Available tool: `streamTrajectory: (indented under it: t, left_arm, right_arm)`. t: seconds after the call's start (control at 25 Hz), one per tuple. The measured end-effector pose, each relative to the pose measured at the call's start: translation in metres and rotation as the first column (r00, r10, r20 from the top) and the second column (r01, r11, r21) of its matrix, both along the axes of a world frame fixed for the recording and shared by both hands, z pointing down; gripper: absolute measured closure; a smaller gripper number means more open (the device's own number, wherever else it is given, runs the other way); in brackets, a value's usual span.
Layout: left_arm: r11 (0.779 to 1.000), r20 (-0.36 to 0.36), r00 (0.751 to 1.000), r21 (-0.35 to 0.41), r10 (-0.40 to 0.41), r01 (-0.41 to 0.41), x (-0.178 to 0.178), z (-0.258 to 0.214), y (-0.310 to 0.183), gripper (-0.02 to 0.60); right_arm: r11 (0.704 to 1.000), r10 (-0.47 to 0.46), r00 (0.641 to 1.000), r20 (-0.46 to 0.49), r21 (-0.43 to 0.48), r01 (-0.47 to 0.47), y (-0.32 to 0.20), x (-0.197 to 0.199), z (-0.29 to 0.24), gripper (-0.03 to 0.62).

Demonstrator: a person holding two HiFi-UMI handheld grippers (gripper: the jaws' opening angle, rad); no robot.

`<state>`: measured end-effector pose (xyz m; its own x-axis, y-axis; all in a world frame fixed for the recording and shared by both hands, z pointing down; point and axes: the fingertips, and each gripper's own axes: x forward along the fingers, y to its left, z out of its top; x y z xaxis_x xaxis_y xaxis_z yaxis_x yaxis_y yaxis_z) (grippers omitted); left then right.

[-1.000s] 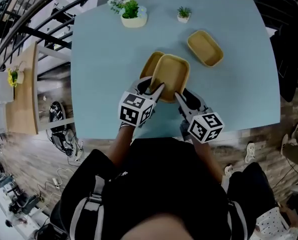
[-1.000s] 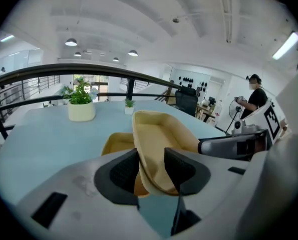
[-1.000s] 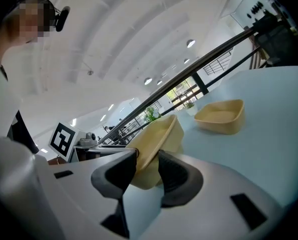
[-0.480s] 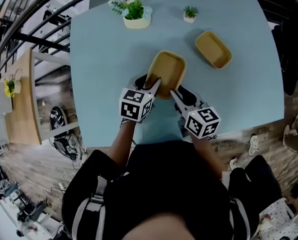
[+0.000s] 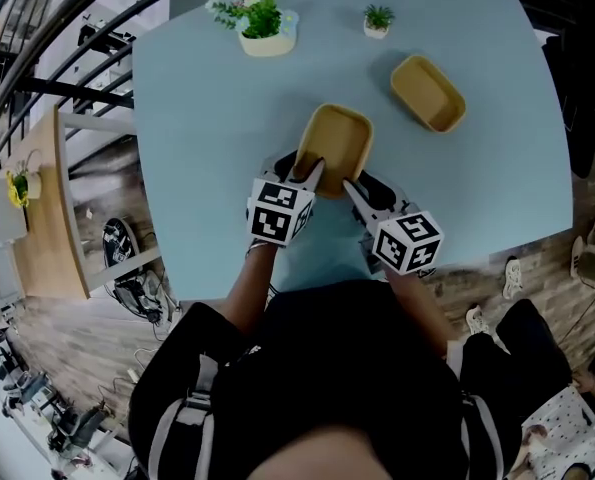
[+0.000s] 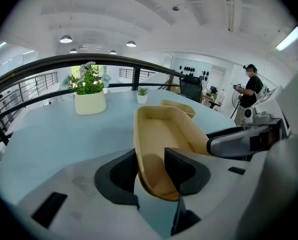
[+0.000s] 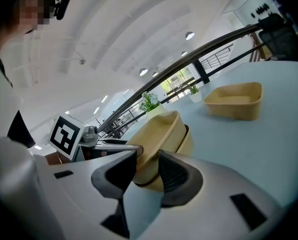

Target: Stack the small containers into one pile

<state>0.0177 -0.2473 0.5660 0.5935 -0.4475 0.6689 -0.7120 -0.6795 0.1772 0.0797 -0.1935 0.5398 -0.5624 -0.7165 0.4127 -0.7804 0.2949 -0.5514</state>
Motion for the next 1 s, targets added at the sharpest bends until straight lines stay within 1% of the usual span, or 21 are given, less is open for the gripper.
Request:
streamTrajectory:
  t: [0.24, 0.4, 0.52, 0.64, 0.72, 0.8, 0.92, 1.0]
  left_arm:
    - [1.0, 0.024, 1.0, 0.004, -0.005, 0.005, -0.003, 0.005, 0.0, 0.422]
    - [0.999, 0.026, 0.999, 0.022, -0.033, 0.032, -0.008, -0.002, -0.005, 0.422]
    - [0.997, 0.006, 0.998, 0.044, -0.065, 0.065, -0.012, -0.013, -0.01, 0.422]
    - [0.992, -0.031, 0.995, 0.069, -0.1, 0.102, -0.014, -0.028, -0.017, 0.422]
    - [0.991, -0.062, 0.992, 0.079, -0.105, 0.11, -0.011, -0.041, -0.022, 0.422]
    - [0.99, -0.104, 0.99, 0.093, -0.094, 0.104, -0.001, -0.056, -0.027, 0.422]
    - [0.989, -0.167, 0.984, 0.119, -0.07, 0.091, 0.021, -0.078, -0.04, 0.422]
    - [0.987, -0.179, 0.982, 0.137, -0.055, 0.08, 0.035, -0.085, -0.046, 0.422]
  right_arm:
    - [1.0, 0.006, 1.0, -0.001, -0.019, -0.006, 0.001, 0.003, 0.007, 0.442]
    - [0.999, 0.03, 1.0, 0.008, -0.017, -0.03, 0.001, 0.013, 0.005, 0.441]
    - [0.997, 0.076, 0.997, 0.019, -0.006, -0.076, -0.001, 0.032, 0.001, 0.441]
    - [0.988, 0.154, 0.988, 0.006, 0.013, -0.154, -0.009, 0.068, -0.003, 0.442]
    - [0.976, 0.217, 0.976, -0.005, 0.023, -0.216, -0.015, 0.097, -0.006, 0.442]
    - [0.957, 0.288, 0.957, -0.014, 0.036, -0.288, -0.022, 0.13, -0.009, 0.442]
    - [0.917, 0.396, 0.918, -0.035, 0.058, -0.394, -0.034, 0.177, -0.015, 0.443]
    - [0.892, 0.45, 0.891, -0.049, 0.056, -0.448, -0.043, 0.201, -0.013, 0.442]
